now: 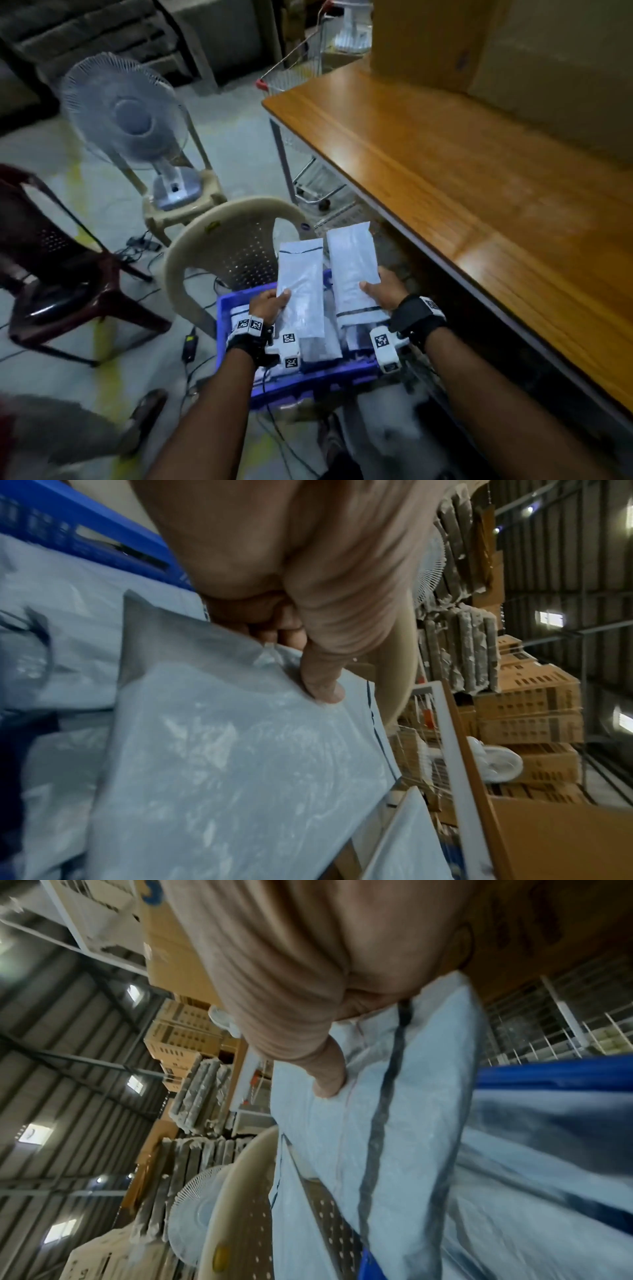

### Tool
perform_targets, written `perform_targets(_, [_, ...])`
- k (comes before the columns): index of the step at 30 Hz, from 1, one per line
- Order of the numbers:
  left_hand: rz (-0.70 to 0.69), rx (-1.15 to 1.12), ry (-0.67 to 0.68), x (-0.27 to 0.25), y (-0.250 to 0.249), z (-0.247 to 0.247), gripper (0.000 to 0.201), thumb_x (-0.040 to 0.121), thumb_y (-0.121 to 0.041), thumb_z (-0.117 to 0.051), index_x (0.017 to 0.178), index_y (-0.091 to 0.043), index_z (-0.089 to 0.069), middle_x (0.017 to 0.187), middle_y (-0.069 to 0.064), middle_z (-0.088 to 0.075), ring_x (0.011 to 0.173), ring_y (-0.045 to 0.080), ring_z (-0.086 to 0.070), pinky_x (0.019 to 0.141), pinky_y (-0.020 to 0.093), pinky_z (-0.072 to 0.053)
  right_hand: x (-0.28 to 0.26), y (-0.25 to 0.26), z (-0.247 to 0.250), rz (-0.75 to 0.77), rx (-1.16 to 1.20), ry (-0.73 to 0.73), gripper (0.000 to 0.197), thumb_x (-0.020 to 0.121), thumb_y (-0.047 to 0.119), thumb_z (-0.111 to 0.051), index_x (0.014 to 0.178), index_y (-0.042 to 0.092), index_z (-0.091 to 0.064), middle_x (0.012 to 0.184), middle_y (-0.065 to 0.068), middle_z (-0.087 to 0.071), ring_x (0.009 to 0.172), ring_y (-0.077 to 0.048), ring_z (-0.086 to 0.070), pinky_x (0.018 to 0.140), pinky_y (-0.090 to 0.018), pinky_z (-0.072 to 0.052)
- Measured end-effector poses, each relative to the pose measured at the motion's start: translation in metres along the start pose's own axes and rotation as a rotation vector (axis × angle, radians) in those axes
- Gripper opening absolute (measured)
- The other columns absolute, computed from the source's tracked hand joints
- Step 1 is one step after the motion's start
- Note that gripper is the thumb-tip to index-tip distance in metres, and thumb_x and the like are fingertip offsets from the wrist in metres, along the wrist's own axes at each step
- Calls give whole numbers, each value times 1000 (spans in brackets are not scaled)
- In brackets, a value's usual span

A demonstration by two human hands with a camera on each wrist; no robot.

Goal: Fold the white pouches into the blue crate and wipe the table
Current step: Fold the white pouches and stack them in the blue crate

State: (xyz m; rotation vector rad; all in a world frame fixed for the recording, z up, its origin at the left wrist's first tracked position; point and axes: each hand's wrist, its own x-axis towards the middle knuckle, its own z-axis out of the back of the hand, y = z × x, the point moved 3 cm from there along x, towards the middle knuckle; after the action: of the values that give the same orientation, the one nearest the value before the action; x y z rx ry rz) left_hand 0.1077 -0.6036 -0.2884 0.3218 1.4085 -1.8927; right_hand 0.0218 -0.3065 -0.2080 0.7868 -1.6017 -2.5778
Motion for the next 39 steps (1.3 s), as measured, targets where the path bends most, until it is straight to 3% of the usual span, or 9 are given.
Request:
perform_targets(4, [81,88,-41,-2,31,33,46,80,-46,-65,106,-8,-71,112,20,-70,108,37,-66,99,48,-52,32,-26,-64,-3,-82,100,32,94,12,-59,125,5,-60,119,-6,-64,110,-25,-61,95,-40,-49])
perform_targets(8, [109,397,-66,4,57,47,40,105,-30,-40,122,-2,-63,134,24,-57,125,38,-53,102,34,-40,54,-56,-114,-105,-203,163,30,92,20,-60,120,10,-65,116,-11,-68,106,-30,-63,91,-38,-51])
perform_targets(13, [199,385,-80,41,98,47,40,107,-28,-33,130,-2,-55,138,23,-53,128,37,-51,104,37,-40,81,-105,-156,-316,-271,167,51,91,28,-64,133,1,-54,131,-17,-59,117,-34,-58,93,-35,-48])
perform_targets(19, [281,409,47,69,126,20,38,103,-25,-49,136,-5,-55,140,16,-55,130,31,-53,91,23,-46,97,-144,-176,-446,-378,135,66,95,29,-60,148,-2,-33,151,-19,-39,136,-34,-42,108,-33,-35])
perform_targets(23, [305,324,43,86,139,10,46,98,-40,-56,132,-8,-61,135,13,-61,126,29,-57,100,30,-46,101,-143,-182,-396,-383,125,69,93,35,-63,146,1,-36,150,-17,-40,136,-32,-41,109,-33,-34])
perform_targets(29, [153,173,-219,81,130,20,64,78,-37,-82,131,-10,-60,134,14,-61,118,30,-60,103,40,-48,89,-129,-175,-248,-377,-91,70,81,31,-76,142,15,-44,132,-13,-60,118,-32,-58,98,-36,-48])
perform_targets(31, [16,254,-230,79,120,17,73,75,-29,-86,138,-12,-54,144,14,-51,130,31,-50,109,43,-42,87,-120,-176,-154,-438,-75,76,83,25,-75,148,18,-37,141,-13,-52,127,-31,-52,104,-35,-44])
perform_targets(35, [-123,691,132,86,108,-13,91,84,-26,-77,157,-22,-22,166,7,-1,153,26,1,124,38,-14,98,-114,-203,48,-875,262,93,82,12,-70,155,33,-17,164,-7,-2,150,-28,-11,117,-41,-29])
perform_targets(39, [-103,890,259,98,109,-32,104,82,-18,-78,158,-26,-8,165,8,16,152,28,13,123,37,-18,116,-126,-219,5,-1038,422,97,81,10,-68,154,40,-12,162,-9,15,150,-34,1,118,-46,-26])
